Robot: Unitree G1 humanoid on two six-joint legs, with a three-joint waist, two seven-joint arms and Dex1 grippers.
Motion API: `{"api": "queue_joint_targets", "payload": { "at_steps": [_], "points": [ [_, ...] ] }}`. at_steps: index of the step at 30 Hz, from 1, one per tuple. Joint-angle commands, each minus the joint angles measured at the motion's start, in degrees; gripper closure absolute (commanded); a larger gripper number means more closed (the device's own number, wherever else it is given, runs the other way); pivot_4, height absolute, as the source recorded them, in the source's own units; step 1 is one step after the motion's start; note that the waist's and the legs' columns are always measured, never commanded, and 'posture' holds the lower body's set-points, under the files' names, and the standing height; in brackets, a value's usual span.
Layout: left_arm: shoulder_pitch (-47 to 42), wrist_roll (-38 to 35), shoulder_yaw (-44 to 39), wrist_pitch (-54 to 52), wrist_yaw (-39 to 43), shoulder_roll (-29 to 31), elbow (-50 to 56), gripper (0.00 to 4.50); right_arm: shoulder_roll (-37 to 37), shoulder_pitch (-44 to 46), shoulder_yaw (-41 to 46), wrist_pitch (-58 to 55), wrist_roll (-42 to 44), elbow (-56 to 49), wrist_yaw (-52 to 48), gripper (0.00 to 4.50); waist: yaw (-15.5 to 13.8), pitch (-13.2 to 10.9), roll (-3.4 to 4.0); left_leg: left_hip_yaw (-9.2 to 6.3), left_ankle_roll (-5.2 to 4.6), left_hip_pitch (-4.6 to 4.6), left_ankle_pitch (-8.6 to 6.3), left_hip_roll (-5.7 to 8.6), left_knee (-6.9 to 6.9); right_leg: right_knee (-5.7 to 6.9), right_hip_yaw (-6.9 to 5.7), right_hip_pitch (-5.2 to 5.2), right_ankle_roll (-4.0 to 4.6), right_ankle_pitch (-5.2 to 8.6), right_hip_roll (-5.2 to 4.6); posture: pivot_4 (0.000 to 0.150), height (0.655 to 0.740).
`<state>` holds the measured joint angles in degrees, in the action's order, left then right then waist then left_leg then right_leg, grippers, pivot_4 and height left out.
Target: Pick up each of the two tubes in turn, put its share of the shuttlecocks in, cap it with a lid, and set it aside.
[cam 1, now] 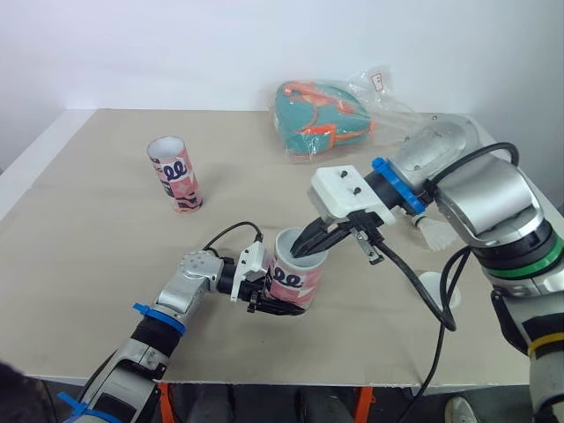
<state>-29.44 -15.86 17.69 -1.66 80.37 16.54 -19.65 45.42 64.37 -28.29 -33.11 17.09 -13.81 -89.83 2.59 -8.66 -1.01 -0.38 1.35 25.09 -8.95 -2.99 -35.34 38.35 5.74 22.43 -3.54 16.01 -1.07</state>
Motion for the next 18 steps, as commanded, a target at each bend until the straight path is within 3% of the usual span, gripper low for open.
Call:
{"api": "queue_joint_targets", "payload": {
  "at_steps": [1,4,9,16,18],
  "points": [
    [0.58,1.83,0.61,-0.88,-0.99,0.67,-1.71,1.84,0.50,-1.51,-8.53,8.14,-7.96,-0.26,-2.67,4.46,0.00,0.02,0.00,0.00,0.00,-0.02,0.00,0.00,0.00,0.00,0.00,0.00,0.00,0.00,0.00,0.150,0.7387],
    [0.78,1.77,0.64,-1.01,-1.08,0.73,-1.44,1.84,-0.34,-2.37,-11.14,15.48,-15.12,2.66,-2.07,4.46,0.03,0.30,-0.12,0.02,-0.01,-0.30,-0.06,-0.02,0.02,-0.09,-0.03,-0.04,0.02,0.04,0.00,0.150,0.7387],
    [0.66,1.70,0.63,-1.10,-1.24,0.73,-1.53,1.84,-1.32,-3.61,-10.22,19.28,-17.71,4.06,-2.65,4.46,0.10,0.70,-0.39,0.09,0.09,-0.77,-0.17,-0.11,0.03,-0.09,-0.03,-0.39,0.15,0.07,-0.05,0.150,0.7387],
    [0.84,-0.14,-0.42,-3.00,-1.66,-0.24,-0.66,1.84,-4.64,-1.28,5.14,4.55,-1.47,6.41,-0.76,4.46,0.09,0.73,-0.35,0.32,0.21,-0.80,-0.24,-0.22,0.05,-0.09,-0.05,-0.31,0.29,-0.01,-0.22,0.150,0.7387],
    [0.73,-0.42,-0.79,-3.09,-2.19,-0.68,-0.64,1.84,-4.41,0.25,8.84,-0.62,1.70,8.23,0.57,3.76,0.01,0.64,-0.19,0.35,0.15,-0.37,-0.21,-0.21,0.04,-0.08,-0.04,-0.10,0.63,-0.26,-0.22,0.150,0.7387]
  ]
}}
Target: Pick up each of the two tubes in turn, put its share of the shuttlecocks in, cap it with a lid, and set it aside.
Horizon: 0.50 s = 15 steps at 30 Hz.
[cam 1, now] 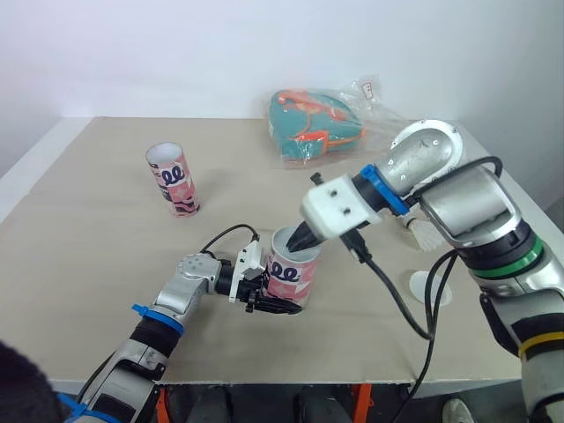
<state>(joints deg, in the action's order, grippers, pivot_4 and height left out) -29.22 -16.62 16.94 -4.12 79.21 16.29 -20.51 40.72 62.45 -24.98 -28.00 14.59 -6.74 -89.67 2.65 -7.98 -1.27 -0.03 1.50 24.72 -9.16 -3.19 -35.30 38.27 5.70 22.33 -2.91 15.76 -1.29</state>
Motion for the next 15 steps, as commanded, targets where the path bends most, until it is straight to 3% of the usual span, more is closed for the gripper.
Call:
{"api": "queue_joint_targets", "payload": {
  "at_steps": [1,7,9,10,11,12,14,15],
  "points": [
    [0.39,0.42,-0.15,-0.29,-1.31,-0.62,0.09,1.84,1.06,2.22,7.18,-7.25,5.56,1.50,0.46,3.57,-0.23,-0.10,0.15,-0.01,-0.02,0.21,0.02,0.02,-0.01,0.00,-0.01,0.16,-0.05,-0.03,0.02,0.150,0.7387],
    [-0.48,1.85,-0.10,3.17,-2.08,-2.07,-1.89,1.84,8.42,-4.64,19.42,-15.89,13.77,-3.84,4.07,0.72,-1.84,-0.17,0.19,-0.33,-0.24,1.04,-0.12,0.31,-0.04,-0.04,-0.05,0.74,-0.67,0.03,0.05,0.150,0.7387],
    [-0.76,2.48,0.09,4.76,-2.39,-2.28,-2.70,1.84,9.52,-6.67,21.62,-17.97,15.74,-6.15,6.26,0.02,-1.59,-0.26,0.33,-0.28,-0.29,1.07,-0.18,0.32,-0.05,-0.08,0.04,0.74,-0.70,0.07,0.04,0.150,0.7387],
    [-1.23,2.63,0.01,4.74,-2.86,-2.54,-3.43,1.84,10.20,-8.21,22.96,-18.73,16.54,-7.51,7.37,0.02,-1.47,-0.32,0.43,-0.27,-0.30,1.06,-0.19,0.33,-0.06,-0.08,0.05,0.74,-0.71,0.07,0.04,0.150,0.7387],
    [-1.63,2.63,-0.02,4.92,-2.85,-2.70,-4.00,1.14,10.80,-9.76,24.25,-19.55,17.29,-8.86,8.61,0.00,-1.38,-0.34,0.46,-0.24,-0.30,1.04,-0.18,0.33,-0.07,-0.08,0.08,0.75,-0.73,0.05,0.04,0.150,0.7387],
    [-2.00,2.61,-0.07,5.18,-2.79,-2.75,-4.45,1.03,11.22,-11.16,25.41,-20.44,18.09,-10.10,9.75,0.00,-1.38,-0.36,0.47,-0.25,-0.31,1.02,-0.18,0.32,-0.10,-0.06,0.07,0.74,-0.73,0.03,0.07,0.150,0.7387],
    [-2.64,2.43,-0.34,5.92,-2.28,-2.98,-5.04,0.08,12.01,-13.82,27.27,-21.77,19.47,-12.34,11.92,0.00,-1.36,-0.43,0.48,-0.31,-0.33,1.00,-0.15,0.30,-0.13,-0.06,0.07,0.75,-0.86,0.06,0.14,0.150,0.7387],
    [-2.92,2.20,-0.55,6.21,-2.01,-3.13,-5.21,0.08,12.34,-15.13,27.92,-22.00,19.77,-13.38,13.10,0.00,-1.36,-0.43,0.47,-0.33,-0.34,1.01,-0.14,0.30,-0.12,-0.08,0.07,0.76,-0.92,0.05,0.14,0.150,0.7387]
  ]
}}
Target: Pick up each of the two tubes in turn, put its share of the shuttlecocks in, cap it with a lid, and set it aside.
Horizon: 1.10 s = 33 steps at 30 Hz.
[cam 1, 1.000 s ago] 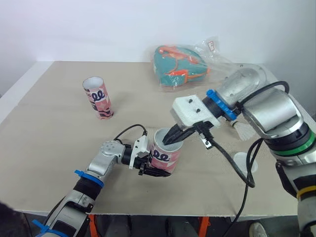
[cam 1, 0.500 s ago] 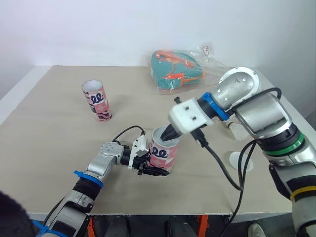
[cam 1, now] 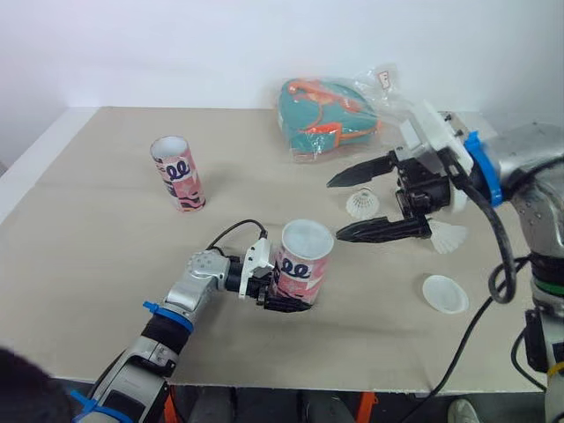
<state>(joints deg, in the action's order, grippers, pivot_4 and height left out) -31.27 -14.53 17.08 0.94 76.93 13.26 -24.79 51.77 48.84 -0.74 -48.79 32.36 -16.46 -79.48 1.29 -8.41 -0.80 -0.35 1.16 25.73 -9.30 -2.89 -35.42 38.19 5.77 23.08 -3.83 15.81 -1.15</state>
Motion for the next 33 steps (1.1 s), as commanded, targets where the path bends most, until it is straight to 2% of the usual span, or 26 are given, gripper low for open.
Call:
{"api": "queue_joint_targets", "payload": {
  "at_steps": [1,8,15,19,27,33],
  "points": [
    [-1.10,-0.16,-0.86,1.34,0.60,-0.22,-1.08,0.08,1.47,-2.72,4.48,-1.74,2.73,-4.68,4.04,0.00,0.00,-0.01,0.01,0.01,0.00,0.00,0.00,0.00,-0.02,0.01,0.00,0.00,0.00,0.00,0.00,0.150,0.7387],
    [-2.19,-1.69,-2.24,0.20,3.10,1.24,-0.86,0.08,2.19,-10.87,10.00,-4.93,8.46,-11.02,9.74,0.00,0.01,-0.05,-0.01,0.01,0.00,0.07,0.00,0.02,0.00,0.00,0.08,0.02,0.05,-0.03,0.02,0.150,0.7387],
    [1.08,-1.55,-2.35,1.14,5.96,5.40,2.49,0.08,2.90,-12.28,12.22,-5.56,10.75,-11.36,11.96,0.00,0.03,-0.08,-0.01,-0.01,-0.03,0.11,-0.03,0.02,0.03,0.00,0.10,0.05,0.10,-0.03,0.07,0.150,0.7387],
    [5.10,-0.98,-2.42,2.02,8.39,10.02,5.57,0.08,3.33,-12.50,12.84,-5.26,11.37,-10.95,12.79,0.00,0.01,-0.09,-0.02,0.00,-0.03,0.12,-0.03,0.02,0.02,0.00,0.11,0.05,0.10,-0.03,0.05,0.150,0.7387],
    [7.33,0.76,-5.58,5.83,6.55,16.13,5.34,0.08,4.02,-13.70,12.64,-4.67,11.71,-10.38,14.04,0.00,0.18,-0.10,-0.03,0.03,-0.03,0.03,-0.02,-0.10,0.02,0.01,0.08,0.04,0.12,-0.02,0.10,0.150,0.7387],
    [12.73,-2.96,-9.95,3.45,6.10,21.46,13.15,0.08,6.15,-25.91,11.30,-1.83,6.21,-11.10,15.48,0.00,0.28,-0.11,-0.04,0.06,-0.03,-0.04,-0.02,-0.29,0.03,0.01,0.06,0.03,0.16,0.01,0.22,0.150,0.7387]
  ]
}}
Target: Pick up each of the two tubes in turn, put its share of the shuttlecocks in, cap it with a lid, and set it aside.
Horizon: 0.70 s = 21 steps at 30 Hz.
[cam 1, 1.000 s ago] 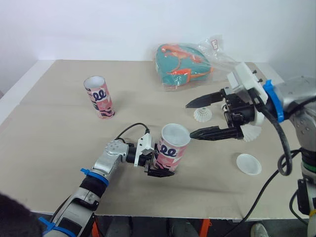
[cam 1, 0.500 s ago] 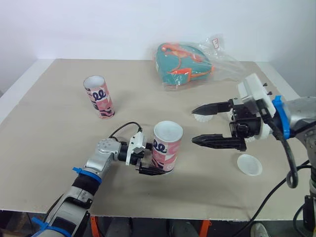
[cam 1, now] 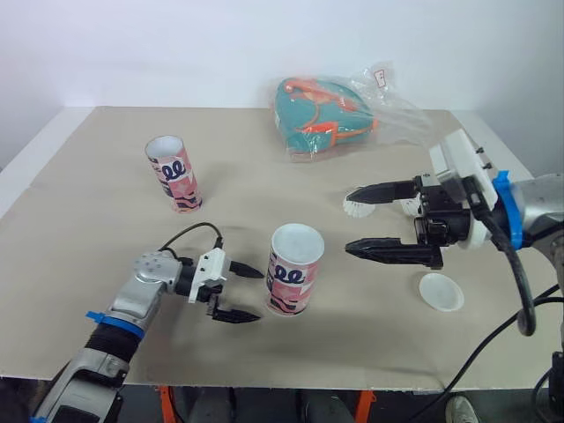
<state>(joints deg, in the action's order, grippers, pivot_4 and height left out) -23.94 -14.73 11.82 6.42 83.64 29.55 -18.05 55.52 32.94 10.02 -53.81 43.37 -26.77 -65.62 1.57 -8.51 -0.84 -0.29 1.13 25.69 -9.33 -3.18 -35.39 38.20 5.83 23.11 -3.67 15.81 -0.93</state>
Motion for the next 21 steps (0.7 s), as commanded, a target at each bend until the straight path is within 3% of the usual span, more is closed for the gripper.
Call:
{"api": "queue_joint_targets", "payload": {
  "at_steps": [1,6,10,21],
  "points": [
    [6.28,-4.18,-5.45,-3.05,-0.52,5.55,8.06,0.08,2.02,-11.59,0.76,3.61,-4.84,-0.52,2.02,0.00,-0.01,-0.01,0.00,0.07,0.01,0.00,-0.01,-0.02,0.02,0.01,0.02,0.03,0.06,0.02,-0.02,0.150,0.7387],
    [11.57,-14.86,-9.14,-16.43,-1.49,8.81,21.56,0.08,-1.19,-16.57,-0.83,5.79,-4.91,0.58,3.69,0.00,0.02,-0.21,-0.14,0.09,0.03,0.02,-0.03,-0.05,0.02,0.03,0.03,0.04,0.02,0.03,-0.01,0.150,0.7387],
    [15.31,-18.38,-9.62,-18.65,0.76,11.52,29.09,0.08,-4.11,-16.64,-3.82,6.38,-4.84,0.42,4.78,0.00,0.06,-0.25,-0.16,0.13,0.03,-0.06,-0.01,-0.18,-0.02,0.02,0.02,0.01,0.03,0.05,0.05,0.150,0.7387],
    [15.01,-21.39,-12.37,-21.80,-3.84,10.99,31.51,0.08,-9.27,-14.63,-9.51,7.19,-5.14,1.23,6.51,0.00,0.06,-0.35,-0.32,0.20,0.04,-0.10,0.00,-0.20,-0.08,0.02,0.05,-0.01,0.17,0.10,0.06,0.150,0.7387]
  ]
}}
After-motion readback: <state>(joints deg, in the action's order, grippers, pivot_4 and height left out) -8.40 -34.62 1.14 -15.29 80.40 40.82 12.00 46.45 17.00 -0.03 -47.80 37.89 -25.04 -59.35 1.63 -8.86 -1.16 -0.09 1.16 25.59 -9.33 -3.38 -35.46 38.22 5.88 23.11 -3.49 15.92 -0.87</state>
